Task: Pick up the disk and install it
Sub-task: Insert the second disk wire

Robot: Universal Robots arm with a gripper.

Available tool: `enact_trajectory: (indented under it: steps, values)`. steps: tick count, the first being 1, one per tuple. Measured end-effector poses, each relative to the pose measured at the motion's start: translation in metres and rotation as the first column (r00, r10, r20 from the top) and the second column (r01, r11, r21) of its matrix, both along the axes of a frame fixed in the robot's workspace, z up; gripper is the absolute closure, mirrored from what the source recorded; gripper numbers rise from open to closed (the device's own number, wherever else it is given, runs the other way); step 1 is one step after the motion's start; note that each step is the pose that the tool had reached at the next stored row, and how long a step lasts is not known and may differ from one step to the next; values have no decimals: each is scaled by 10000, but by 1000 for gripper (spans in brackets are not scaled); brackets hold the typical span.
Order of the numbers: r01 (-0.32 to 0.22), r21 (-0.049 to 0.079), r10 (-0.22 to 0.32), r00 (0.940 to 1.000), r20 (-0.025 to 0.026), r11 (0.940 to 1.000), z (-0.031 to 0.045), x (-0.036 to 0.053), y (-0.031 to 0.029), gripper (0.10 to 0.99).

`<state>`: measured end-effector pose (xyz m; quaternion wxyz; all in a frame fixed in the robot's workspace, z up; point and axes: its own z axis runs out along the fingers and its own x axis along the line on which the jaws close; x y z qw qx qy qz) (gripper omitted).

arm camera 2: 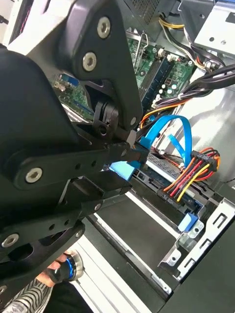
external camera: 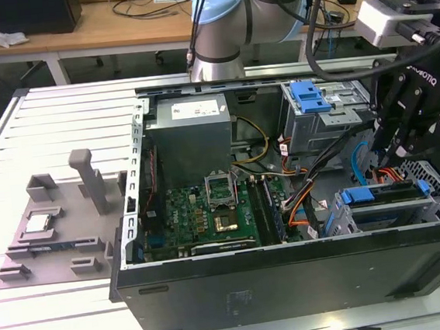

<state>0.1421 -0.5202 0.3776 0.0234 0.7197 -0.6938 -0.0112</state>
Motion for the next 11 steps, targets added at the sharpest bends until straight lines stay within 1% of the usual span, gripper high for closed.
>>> enact_trajectory:
  steps: [4,5,6,7,11]
  values:
    - [-2,1,2,10000,0,10000,-1,0,0,725]
    - [-2,2,2,10000,0,10000,-1,0,0,737]
    - [-3,1,3,10000,0,10000,-1,0,0,871]
    - [-4,2,4,10000,0,10000,-1,0,0,925]
    - [-5,3,5,10000,-1,10000,-3,0,-5,925]
